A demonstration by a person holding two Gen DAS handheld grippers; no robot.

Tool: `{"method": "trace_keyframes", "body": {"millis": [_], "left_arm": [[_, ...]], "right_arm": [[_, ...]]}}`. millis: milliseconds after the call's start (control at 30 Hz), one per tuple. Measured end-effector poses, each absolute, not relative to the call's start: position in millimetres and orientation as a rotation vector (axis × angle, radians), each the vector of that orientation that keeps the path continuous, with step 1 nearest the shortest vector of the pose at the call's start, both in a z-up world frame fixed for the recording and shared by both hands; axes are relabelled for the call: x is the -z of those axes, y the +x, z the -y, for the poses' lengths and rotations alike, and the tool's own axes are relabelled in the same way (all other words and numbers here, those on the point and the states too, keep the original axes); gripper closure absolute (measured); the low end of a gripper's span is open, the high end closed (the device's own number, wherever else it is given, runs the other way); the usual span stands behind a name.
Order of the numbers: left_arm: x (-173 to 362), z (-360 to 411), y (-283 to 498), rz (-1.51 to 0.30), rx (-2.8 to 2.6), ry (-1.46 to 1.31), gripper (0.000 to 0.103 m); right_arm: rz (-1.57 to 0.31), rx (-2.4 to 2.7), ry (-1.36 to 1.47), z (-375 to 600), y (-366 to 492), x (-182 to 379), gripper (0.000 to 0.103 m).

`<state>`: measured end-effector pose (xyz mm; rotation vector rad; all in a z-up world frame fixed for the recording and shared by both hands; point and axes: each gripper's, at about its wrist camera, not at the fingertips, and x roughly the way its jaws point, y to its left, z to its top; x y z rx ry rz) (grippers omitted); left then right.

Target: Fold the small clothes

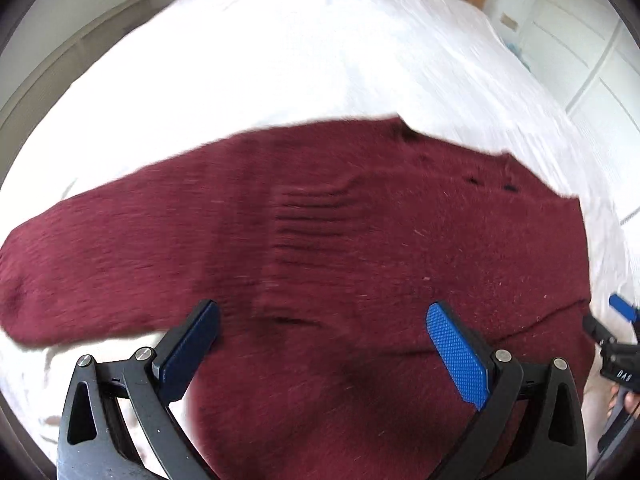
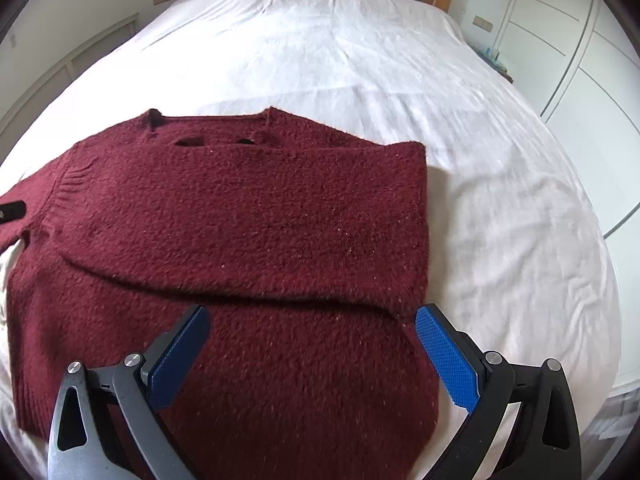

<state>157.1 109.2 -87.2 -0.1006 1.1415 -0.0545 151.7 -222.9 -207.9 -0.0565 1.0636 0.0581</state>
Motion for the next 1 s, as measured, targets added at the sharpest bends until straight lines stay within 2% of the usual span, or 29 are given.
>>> {"method": "trace_keyframes", "body": {"millis": [200,533,1000], "left_arm": [[64,-174,141,-1.118,-0.086,-0.215,0.001],[88,-311,114,-1.151,-0.389,-0.482,0.001],[137,-392,112,-1.196,-0.512,-0.682,0.003]], "right_arm": [[-1.049,-0.048,-0.063,219,143,192,0.001],[-1.065,-0.015,-0.056,223,135,190,0.000],[-1.072,0.013,-0.068,216,139,192,0.000]]}}
